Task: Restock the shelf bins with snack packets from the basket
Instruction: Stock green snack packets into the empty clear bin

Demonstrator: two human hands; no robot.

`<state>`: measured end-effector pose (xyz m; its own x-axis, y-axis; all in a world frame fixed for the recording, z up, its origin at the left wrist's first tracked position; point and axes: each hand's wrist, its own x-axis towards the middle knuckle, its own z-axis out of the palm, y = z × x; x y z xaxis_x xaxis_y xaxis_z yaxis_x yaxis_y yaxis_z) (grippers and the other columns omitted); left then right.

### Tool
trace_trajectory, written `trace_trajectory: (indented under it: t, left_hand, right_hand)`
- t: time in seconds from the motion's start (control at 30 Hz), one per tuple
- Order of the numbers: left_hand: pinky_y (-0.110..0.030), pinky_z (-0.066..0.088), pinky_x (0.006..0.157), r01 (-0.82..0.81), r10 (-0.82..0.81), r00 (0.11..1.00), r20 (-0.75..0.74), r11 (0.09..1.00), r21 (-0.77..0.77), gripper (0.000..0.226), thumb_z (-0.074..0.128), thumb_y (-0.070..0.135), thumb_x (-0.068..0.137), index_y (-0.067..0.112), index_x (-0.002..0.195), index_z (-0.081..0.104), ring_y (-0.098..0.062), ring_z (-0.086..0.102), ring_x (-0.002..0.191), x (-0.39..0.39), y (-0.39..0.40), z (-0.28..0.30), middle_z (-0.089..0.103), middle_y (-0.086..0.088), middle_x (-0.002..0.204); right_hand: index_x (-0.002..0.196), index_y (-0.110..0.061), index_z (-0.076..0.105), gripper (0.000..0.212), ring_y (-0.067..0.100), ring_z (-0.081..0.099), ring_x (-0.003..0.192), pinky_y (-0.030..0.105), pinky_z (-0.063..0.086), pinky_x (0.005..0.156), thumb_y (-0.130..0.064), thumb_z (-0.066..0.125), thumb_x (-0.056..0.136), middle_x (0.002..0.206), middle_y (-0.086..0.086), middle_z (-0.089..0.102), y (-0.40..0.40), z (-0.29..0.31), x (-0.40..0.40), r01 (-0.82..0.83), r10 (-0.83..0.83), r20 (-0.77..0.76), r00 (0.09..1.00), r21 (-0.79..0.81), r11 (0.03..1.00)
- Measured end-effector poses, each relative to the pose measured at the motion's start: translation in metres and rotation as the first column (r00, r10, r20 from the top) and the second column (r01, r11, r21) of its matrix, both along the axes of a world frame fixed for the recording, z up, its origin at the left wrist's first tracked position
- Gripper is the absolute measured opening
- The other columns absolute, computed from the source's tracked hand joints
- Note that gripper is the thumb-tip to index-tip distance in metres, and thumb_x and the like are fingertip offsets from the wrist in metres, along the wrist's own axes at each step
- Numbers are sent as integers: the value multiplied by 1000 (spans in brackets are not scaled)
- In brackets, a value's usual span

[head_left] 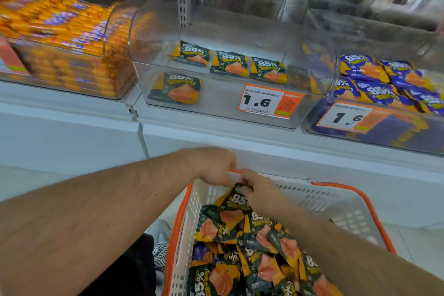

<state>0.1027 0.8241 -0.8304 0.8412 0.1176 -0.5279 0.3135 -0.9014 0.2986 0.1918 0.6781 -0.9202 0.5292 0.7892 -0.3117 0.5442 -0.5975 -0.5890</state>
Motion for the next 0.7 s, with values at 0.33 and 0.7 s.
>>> trace_trajectory:
  t: [0.33,0.7]
  left_hand:
    - [-26,52,61,-226,472,855,216,713,-664,13,68,5,89,16,84,67,-13,67,71,-6,25,45,75,-6,85]
    - [-31,43,70,-111,798,413,438,522,-846,31,74,26,84,-3,89,62,-19,54,72,-11,42,93,65,-12,83]
  right_hand:
    - [90,-35,51,24,5,60,71,21,45,66,-15,64,93,80,-8,66,15,127,13,147,-144,-43,989,479,865]
    - [100,-36,51,47,23,65,75,35,54,65,6,67,86,93,7,65,27,184,-8,176,-202,-74,977,816,551]
